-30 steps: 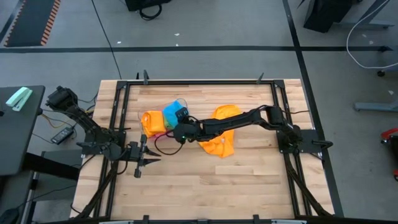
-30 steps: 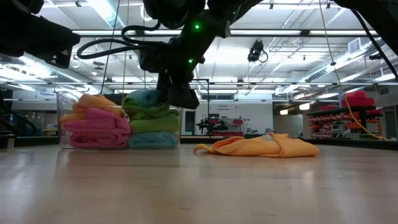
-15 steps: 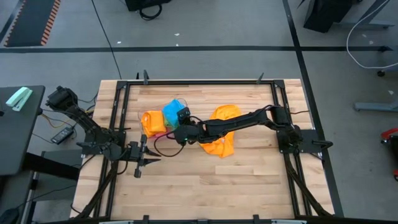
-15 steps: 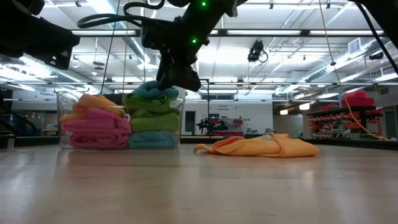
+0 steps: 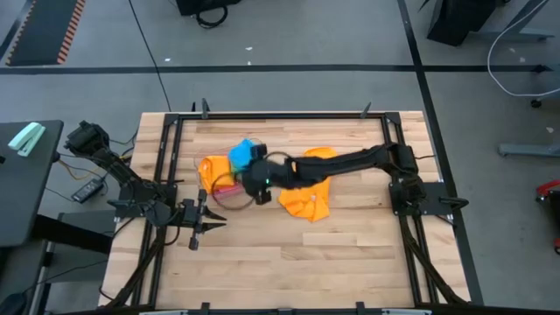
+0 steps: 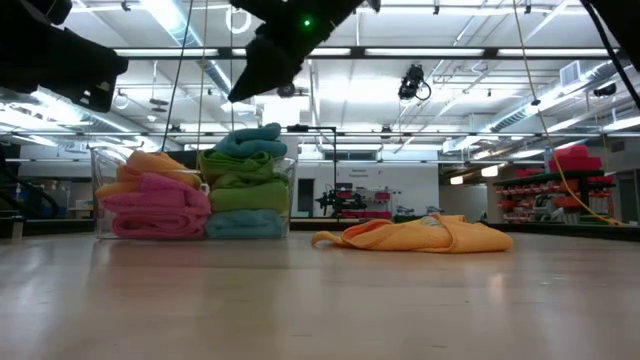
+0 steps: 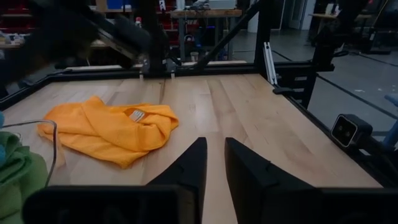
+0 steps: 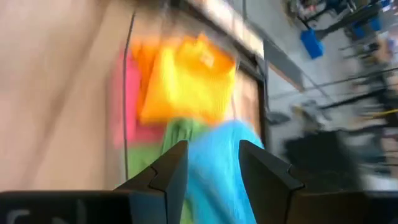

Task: Fold microfiber towels
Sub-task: Put the blue microfiber towel into the transparent bin

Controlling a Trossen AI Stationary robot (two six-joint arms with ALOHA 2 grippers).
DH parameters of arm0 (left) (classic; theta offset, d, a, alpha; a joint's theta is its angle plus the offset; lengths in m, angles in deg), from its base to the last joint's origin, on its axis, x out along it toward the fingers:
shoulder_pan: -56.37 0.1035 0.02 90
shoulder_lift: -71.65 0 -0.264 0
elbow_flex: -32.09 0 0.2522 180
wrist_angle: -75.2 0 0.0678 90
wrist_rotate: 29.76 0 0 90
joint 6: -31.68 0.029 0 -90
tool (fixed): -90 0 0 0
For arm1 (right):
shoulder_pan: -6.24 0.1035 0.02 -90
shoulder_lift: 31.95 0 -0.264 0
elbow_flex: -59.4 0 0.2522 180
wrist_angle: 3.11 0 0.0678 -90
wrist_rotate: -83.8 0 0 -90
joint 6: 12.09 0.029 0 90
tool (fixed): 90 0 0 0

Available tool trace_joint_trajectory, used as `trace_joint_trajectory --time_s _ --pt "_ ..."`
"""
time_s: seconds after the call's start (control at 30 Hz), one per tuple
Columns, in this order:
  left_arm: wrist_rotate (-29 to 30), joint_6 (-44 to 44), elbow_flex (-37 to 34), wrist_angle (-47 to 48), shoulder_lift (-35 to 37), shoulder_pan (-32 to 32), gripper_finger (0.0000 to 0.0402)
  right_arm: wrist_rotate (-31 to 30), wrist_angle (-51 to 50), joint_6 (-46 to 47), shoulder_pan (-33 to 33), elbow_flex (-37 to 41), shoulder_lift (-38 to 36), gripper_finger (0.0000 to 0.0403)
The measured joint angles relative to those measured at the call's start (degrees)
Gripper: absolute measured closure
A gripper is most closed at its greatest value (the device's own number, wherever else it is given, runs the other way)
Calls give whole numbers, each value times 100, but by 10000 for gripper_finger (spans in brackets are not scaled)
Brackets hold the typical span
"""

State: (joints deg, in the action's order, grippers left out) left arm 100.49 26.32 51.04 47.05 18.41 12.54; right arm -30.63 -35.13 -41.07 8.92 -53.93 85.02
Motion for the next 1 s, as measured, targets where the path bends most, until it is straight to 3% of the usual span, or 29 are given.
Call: trace_joint_trajectory --time_s 0.2,0.5,1.0 --pt "0 -151 -1 190 0 -1 337 1701 601 718 -647 4 15 251" --pt "0 -144 -2 316 0 0 329 3214 2046 953 -1327 214 42 251" --pt "0 -131 -2 280 -2 0 334 3318 3782 1670 -1626 1274 58 251"
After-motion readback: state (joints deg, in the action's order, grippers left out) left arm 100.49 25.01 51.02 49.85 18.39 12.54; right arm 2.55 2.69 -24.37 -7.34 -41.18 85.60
